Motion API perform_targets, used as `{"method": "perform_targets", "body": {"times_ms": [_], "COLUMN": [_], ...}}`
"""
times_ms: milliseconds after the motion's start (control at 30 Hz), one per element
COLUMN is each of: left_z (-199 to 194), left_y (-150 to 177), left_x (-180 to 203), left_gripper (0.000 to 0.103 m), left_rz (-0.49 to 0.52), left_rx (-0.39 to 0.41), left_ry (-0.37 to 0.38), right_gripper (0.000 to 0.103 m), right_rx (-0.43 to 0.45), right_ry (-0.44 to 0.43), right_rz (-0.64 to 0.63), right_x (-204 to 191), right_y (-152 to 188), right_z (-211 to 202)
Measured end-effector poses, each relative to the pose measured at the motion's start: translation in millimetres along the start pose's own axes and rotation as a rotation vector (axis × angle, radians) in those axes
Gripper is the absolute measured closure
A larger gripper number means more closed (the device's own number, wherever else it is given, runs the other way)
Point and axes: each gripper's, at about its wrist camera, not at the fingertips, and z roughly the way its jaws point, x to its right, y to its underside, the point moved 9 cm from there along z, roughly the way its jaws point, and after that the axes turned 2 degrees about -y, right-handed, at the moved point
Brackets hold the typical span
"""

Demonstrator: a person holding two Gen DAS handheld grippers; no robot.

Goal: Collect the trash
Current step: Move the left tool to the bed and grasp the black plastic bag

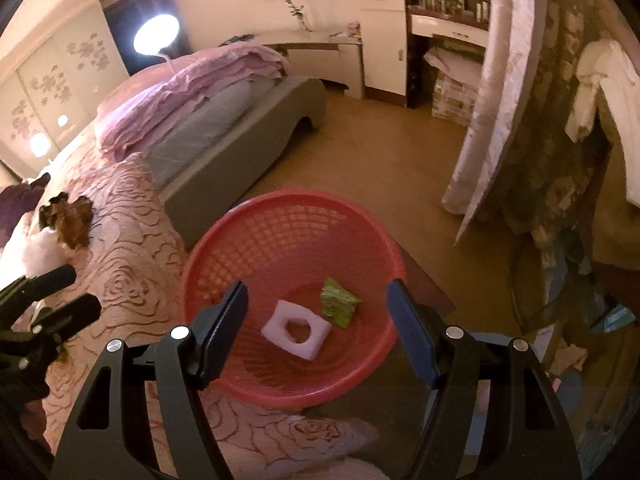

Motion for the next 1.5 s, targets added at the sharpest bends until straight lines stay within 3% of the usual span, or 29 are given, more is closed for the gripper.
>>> {"method": "perform_targets", "body": {"times_ms": [433,1033,1233,1500], "left_z": [-57,-150,-155,-139], "left_y": [17,98,133,144], "left_x": [-59,-192,-228,-247], "left_gripper": [0.022,0.022,0.022,0.023], "left_rz": [-0.111,-0.340,-0.435,-0.509], "left_rx": [0.073,0.113,0.077,0.050], "left_ry": [-0.111,-0.333,-0.362,-0.332], "right_gripper": [0.034,0.031,0.031,0.031], "right_rx": [-0.014,-0.058,-0.068,-0.089], "right_ry": [-0.122,-0.226,-0.250,-0.252], "right_rz": [-0.147,-0.290,-0.320,-0.348], "right_x": [-84,-169,-186,-196], "right_y": [10,28,31,39], "right_z": [-7,-9,-9,-7]}}
